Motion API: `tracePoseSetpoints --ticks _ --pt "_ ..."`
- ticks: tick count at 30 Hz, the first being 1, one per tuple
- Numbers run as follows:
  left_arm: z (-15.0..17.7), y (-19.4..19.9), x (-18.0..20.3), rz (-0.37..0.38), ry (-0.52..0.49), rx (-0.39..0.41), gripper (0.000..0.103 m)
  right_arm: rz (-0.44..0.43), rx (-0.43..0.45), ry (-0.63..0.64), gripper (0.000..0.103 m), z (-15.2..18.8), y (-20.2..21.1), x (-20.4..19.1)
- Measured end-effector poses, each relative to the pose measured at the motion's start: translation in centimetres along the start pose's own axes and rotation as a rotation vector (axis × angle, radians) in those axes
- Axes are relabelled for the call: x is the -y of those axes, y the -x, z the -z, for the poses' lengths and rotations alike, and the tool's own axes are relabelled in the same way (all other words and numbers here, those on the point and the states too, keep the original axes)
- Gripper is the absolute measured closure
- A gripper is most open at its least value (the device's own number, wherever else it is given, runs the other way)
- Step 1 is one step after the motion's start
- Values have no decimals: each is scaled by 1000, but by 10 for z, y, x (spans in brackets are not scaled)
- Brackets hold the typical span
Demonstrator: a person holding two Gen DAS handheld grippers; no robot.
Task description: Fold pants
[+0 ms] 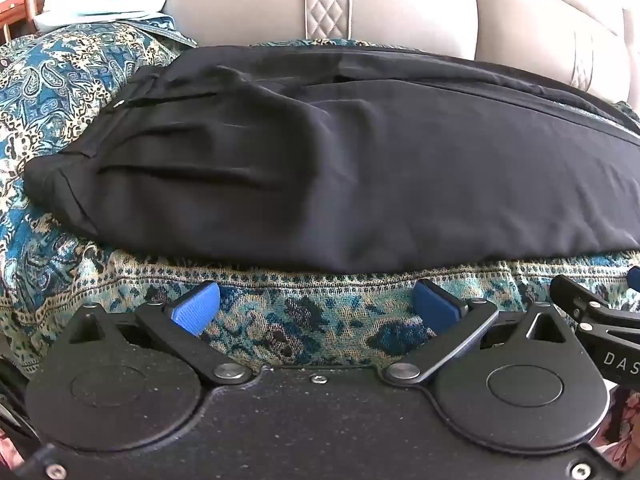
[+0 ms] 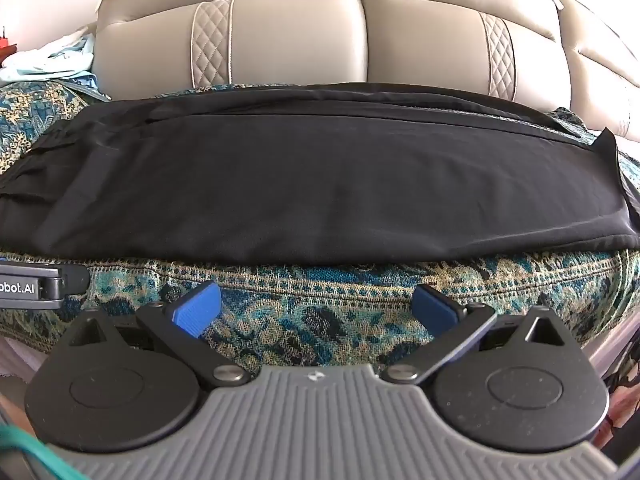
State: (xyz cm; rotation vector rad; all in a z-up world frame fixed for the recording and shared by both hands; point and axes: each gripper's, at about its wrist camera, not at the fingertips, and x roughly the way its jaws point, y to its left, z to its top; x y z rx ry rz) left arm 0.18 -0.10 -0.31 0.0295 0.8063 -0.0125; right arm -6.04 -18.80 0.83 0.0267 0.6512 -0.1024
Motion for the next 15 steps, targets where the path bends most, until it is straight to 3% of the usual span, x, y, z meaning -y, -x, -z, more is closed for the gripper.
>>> tracePoseSetpoints --ticks 15 --pt "3 0 1 6 -19 9 0 0 -6 -1 0 1 -2 -3"
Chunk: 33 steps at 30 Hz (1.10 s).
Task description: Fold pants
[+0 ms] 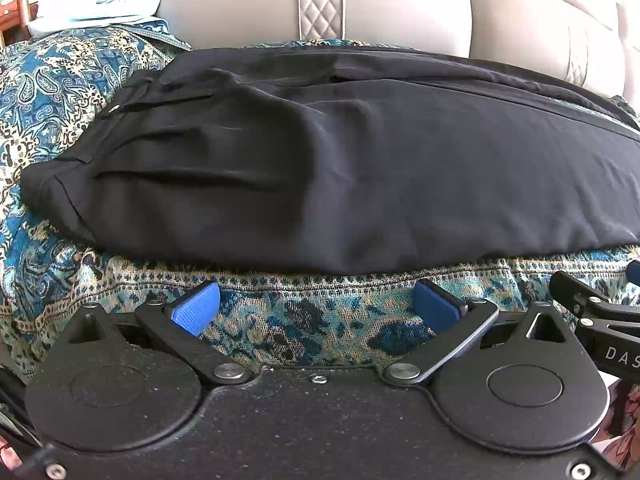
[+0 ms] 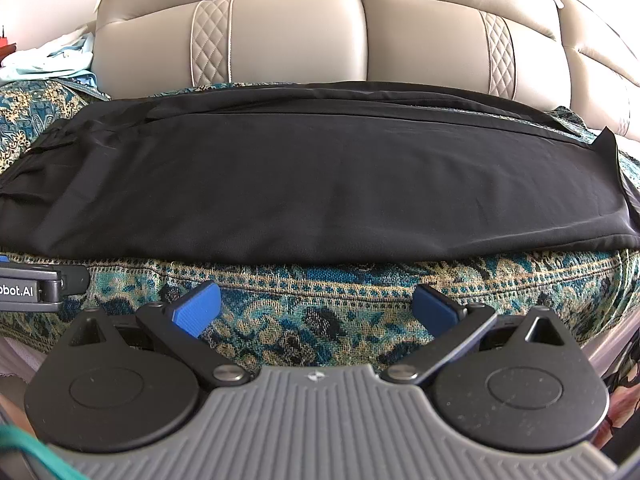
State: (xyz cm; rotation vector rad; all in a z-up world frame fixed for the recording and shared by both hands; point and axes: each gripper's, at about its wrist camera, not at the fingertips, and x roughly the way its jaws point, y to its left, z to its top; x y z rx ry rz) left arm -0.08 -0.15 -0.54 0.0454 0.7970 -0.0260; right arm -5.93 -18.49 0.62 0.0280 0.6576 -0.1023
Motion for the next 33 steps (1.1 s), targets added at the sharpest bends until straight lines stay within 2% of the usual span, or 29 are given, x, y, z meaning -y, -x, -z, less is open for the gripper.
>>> tracePoseSetpoints --ticks 33 --pt "-4 0 1 -2 -4 -2 0 1 -6 0 0 -1 0 0"
